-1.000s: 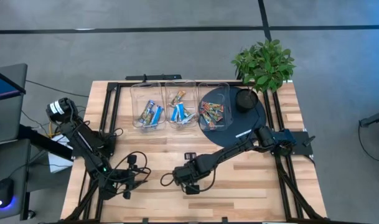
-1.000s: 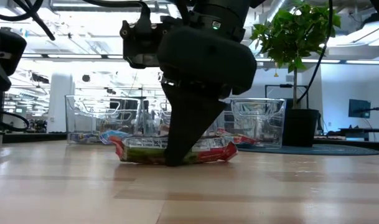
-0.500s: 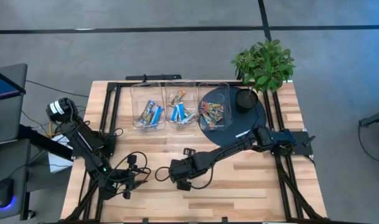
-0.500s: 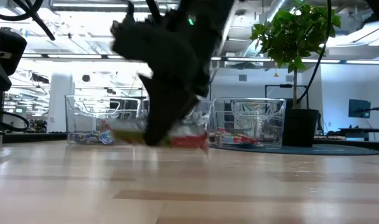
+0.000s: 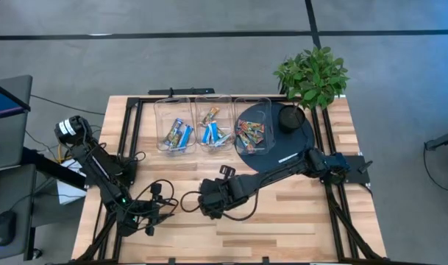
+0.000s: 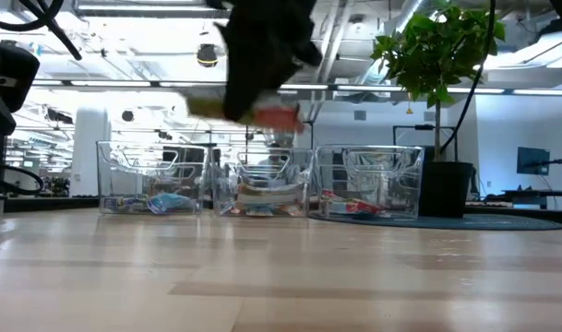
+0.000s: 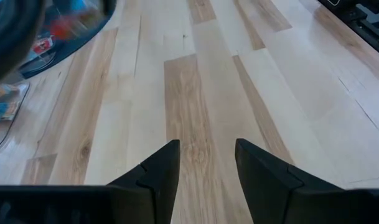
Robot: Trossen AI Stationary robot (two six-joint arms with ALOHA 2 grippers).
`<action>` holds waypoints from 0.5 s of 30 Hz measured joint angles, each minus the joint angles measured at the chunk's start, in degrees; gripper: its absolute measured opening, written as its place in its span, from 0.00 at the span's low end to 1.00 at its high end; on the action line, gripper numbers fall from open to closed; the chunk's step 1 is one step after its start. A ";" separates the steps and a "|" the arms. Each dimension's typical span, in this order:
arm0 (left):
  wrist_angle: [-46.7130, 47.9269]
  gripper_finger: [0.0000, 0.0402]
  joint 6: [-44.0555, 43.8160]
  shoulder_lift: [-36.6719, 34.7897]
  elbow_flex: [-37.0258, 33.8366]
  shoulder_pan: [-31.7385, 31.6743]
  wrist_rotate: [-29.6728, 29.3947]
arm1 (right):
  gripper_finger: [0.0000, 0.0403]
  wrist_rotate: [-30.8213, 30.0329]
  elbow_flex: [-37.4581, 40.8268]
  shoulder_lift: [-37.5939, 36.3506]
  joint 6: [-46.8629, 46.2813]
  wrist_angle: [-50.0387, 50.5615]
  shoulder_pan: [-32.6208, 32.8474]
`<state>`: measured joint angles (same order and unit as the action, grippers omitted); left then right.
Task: Pick and place Granola Bars by type
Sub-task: Put the red granola bar into the right transparent bin
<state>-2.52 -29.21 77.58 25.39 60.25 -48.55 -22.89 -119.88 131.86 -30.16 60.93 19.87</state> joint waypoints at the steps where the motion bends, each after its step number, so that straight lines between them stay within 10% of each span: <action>1: -0.03 0.38 0.00 0.00 0.00 0.00 0.10 | 0.09 -1.49 -0.72 -0.40 0.01 0.89 -0.01; 15: -1.99 0.38 0.37 -0.02 0.07 0.63 1.11 | 0.09 -14.84 -1.08 -9.74 -3.36 14.38 -2.95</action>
<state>-4.52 -28.85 77.56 25.45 60.88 -47.44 -37.74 -120.97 122.12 -33.52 75.31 16.92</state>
